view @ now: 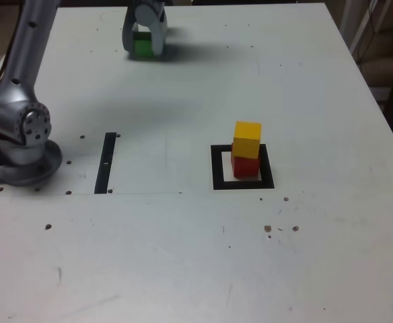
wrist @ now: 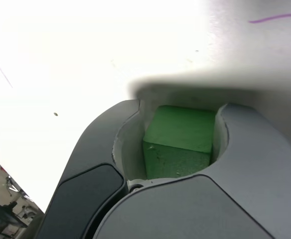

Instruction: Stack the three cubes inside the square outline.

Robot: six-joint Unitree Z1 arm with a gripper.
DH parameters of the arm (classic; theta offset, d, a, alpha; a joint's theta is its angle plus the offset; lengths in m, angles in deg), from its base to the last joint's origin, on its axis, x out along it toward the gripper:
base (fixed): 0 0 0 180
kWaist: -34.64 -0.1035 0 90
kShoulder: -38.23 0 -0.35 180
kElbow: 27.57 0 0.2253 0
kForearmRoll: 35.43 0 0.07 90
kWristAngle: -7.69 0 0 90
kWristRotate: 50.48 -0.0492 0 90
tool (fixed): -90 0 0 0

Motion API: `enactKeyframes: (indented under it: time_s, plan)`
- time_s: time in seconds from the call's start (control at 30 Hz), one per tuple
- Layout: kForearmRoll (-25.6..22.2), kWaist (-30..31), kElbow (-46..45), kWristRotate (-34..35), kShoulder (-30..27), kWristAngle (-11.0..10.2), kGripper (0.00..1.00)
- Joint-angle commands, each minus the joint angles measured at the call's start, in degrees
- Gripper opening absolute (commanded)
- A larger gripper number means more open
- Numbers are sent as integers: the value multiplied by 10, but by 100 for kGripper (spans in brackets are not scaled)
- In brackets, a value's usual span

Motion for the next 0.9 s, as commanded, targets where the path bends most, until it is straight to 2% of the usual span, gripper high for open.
enactKeyframes:
  time_s: [0.0, 0.23, 0.47, 0.87]
  plan:
    - [-1, 5, 2, 2, -5, 3, 39]
    - [-10, 34, -10, 26, -38, 11, 39]
    - [-13, 84, -51, 82, -97, 46, 39]
    - [-16, 205, -143, 192, -186, 60, 39]
